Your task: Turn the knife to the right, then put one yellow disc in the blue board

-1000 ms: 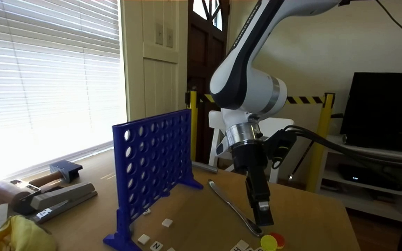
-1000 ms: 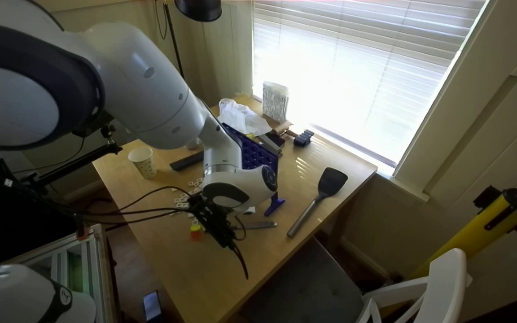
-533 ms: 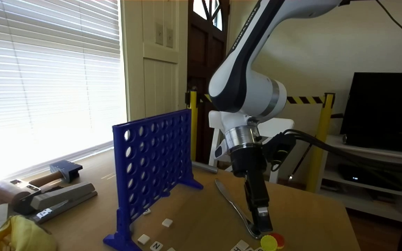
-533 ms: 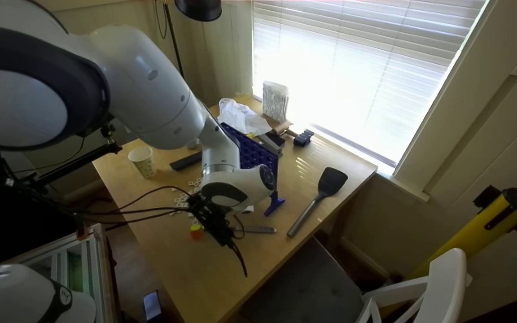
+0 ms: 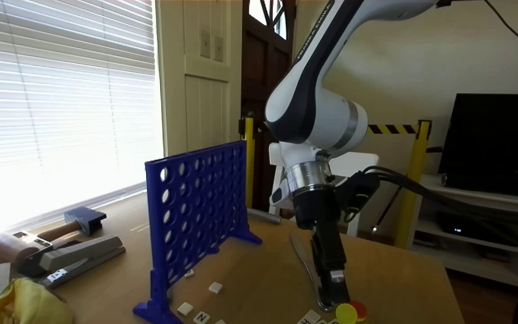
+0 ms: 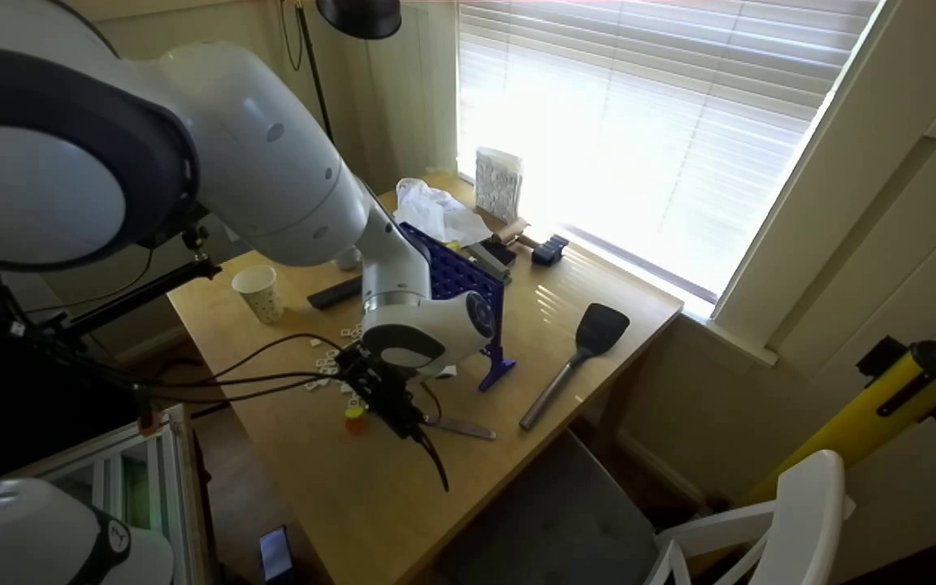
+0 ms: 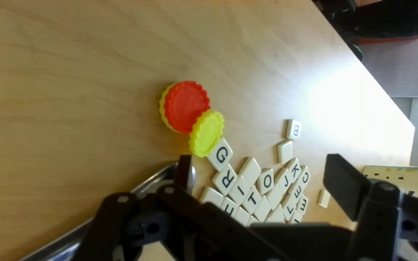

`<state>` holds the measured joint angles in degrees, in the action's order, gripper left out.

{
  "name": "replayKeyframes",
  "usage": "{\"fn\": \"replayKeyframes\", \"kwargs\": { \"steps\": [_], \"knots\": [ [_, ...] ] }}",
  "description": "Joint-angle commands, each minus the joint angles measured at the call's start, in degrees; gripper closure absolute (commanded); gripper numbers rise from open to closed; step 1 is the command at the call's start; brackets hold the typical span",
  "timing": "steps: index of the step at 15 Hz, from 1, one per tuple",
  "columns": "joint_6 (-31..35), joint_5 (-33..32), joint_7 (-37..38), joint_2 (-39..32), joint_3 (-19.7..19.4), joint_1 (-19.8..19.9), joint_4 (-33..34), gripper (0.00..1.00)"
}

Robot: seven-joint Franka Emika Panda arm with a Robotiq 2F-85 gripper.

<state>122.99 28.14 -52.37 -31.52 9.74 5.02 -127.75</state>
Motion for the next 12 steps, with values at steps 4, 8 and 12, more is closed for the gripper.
{"fn": "replayKeyframes", "kwargs": {
  "steps": [4, 8, 12],
  "knots": [
    [2.87, -1.39, -1.34, -1.79, 0.66, 0.10, 2.45, 0.00],
    [3.14, -1.36, -1.78, -1.66, 0.86, 0.44, 2.61, 0.00],
    [5.48, -0.72, -4.21, -0.87, 1.50, 0.49, 1.96, 0.00]
  ]
}}
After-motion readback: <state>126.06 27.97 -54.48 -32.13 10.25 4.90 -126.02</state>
